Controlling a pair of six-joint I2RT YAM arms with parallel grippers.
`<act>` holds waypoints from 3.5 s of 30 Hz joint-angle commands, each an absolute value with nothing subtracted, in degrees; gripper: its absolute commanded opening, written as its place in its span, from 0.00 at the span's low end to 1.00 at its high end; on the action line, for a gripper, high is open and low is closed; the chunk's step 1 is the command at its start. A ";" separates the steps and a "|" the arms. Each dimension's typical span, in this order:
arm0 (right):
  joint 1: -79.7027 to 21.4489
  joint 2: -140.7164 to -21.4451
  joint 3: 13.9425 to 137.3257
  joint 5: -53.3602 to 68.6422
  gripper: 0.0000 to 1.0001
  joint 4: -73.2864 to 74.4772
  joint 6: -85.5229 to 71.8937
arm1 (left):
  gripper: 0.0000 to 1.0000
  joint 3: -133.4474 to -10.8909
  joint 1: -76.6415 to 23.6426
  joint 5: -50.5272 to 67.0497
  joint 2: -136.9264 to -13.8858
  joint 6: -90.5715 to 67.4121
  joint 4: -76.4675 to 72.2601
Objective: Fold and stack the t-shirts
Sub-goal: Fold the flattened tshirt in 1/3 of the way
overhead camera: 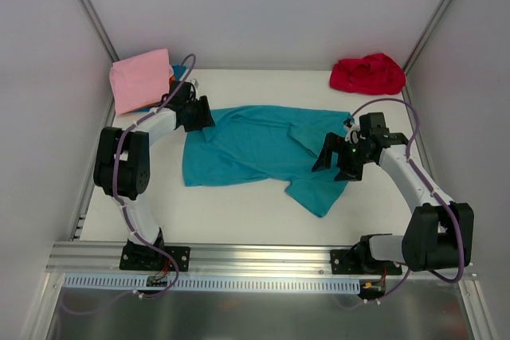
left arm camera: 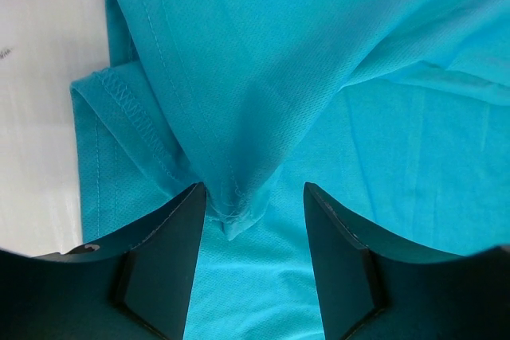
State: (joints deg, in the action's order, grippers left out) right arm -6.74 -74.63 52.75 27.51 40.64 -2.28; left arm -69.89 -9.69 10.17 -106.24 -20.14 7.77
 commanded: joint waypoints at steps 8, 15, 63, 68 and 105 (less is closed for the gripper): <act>-7.03 -73.65 53.09 28.13 1.00 41.13 -1.76 | 0.52 -72.69 -9.67 10.28 -103.27 -19.68 8.88; -6.94 -73.74 52.91 27.86 1.00 41.22 -1.67 | 0.52 -71.81 -9.76 9.50 -103.80 -19.69 8.88; -7.03 -74.35 53.17 27.51 0.99 41.40 -1.41 | 0.31 -70.58 -9.75 9.05 -107.75 -20.48 7.73; -7.03 -74.44 53.17 27.60 1.00 41.40 -1.41 | 0.12 -70.58 -9.75 8.96 -107.93 -20.48 7.73; -6.94 -75.15 53.35 28.13 1.00 41.40 -1.23 | 0.11 -90.61 -9.58 5.18 -108.28 -7.91 18.28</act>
State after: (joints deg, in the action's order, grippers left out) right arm -6.74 -75.09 52.75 27.49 40.66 -2.26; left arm -87.77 -9.69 5.26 -109.16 -11.16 17.98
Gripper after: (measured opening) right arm 0.993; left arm 0.102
